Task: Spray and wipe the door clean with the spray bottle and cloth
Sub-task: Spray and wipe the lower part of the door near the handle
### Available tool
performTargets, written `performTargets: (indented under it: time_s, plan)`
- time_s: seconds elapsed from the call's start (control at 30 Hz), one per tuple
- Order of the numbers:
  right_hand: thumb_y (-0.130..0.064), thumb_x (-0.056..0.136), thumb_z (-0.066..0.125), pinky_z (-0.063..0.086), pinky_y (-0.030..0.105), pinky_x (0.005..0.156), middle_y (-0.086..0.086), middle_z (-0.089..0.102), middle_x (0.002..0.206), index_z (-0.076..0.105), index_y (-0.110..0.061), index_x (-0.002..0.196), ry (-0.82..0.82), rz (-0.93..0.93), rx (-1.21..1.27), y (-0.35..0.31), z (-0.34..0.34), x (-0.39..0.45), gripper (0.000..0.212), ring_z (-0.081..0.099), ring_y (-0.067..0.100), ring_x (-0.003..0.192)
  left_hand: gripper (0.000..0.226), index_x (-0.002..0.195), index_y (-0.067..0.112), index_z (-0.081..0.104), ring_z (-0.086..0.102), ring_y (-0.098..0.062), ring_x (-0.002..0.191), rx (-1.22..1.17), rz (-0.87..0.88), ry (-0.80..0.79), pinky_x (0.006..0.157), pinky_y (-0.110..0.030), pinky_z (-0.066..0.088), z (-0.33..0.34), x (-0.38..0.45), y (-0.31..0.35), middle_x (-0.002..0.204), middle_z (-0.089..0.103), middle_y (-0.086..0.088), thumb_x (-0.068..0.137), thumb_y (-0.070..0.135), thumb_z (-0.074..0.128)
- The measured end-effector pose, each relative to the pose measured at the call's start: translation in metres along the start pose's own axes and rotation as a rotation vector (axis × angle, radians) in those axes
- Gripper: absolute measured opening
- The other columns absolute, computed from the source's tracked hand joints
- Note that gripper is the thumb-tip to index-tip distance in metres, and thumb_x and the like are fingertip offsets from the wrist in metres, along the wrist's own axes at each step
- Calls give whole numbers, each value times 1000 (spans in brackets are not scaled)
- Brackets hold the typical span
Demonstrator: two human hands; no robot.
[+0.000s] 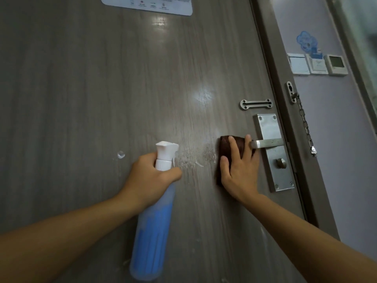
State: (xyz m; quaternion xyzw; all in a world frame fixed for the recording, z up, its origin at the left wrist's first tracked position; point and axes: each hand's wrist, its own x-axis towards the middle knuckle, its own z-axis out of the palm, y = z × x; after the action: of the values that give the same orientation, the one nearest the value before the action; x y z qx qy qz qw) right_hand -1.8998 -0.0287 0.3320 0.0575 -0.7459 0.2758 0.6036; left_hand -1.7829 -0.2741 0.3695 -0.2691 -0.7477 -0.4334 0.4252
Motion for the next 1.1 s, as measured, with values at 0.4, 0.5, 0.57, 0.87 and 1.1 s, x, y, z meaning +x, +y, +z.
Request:
performTargets:
  time_s: [0.4, 0.5, 0.57, 0.87, 1.1]
  plan:
    - [-57, 100, 26, 10, 66, 123, 12, -2, 171, 18, -35, 160, -76, -84, -68, -37, 6, 8, 64, -2, 48, 154, 31, 73, 6, 61, 54, -7, 55, 35, -1, 99, 52, -29, 45, -49, -16, 1, 57, 59, 7, 64, 34, 72]
    - [-55, 99, 28, 9, 65, 124, 19, 2, 170, 23, -29, 160, -27, -42, -65, -61, 10, 26, 66, 0, 51, 153, 43, 83, 1, 68, 68, -32, 69, 10, -34, 105, 64, -54, 57, -89, -15, 2, 74, 69, -20, 60, 36, 75]
    - [-52, 99, 30, 9, 65, 123, 20, 4, 170, 25, -27, 160, -2, -22, -54, -70, 12, 29, 66, 2, 52, 152, 61, 91, -7, 67, 67, -37, 73, -32, -49, 97, 72, -66, 55, -113, -12, 3, 86, 66, -36, 54, 40, 74]
    - [-53, 100, 29, 11, 68, 123, 14, 2, 170, 20, -29, 160, 2, -74, -34, -65, 11, 24, 66, 1, 52, 152, 60, 113, -18, 59, 66, -32, 55, -241, -198, 15, 52, -34, 56, -176, -3, -34, 74, 64, -22, 64, 15, 73]
    - [-51, 99, 34, 21, 68, 120, 20, 12, 167, 32, -23, 158, 16, -175, -116, -55, 13, 0, 65, 16, 56, 146, 72, 111, -15, 59, 64, -32, 56, -356, -212, -6, 53, -35, 56, -165, 6, -61, 76, 61, -24, 55, 26, 79]
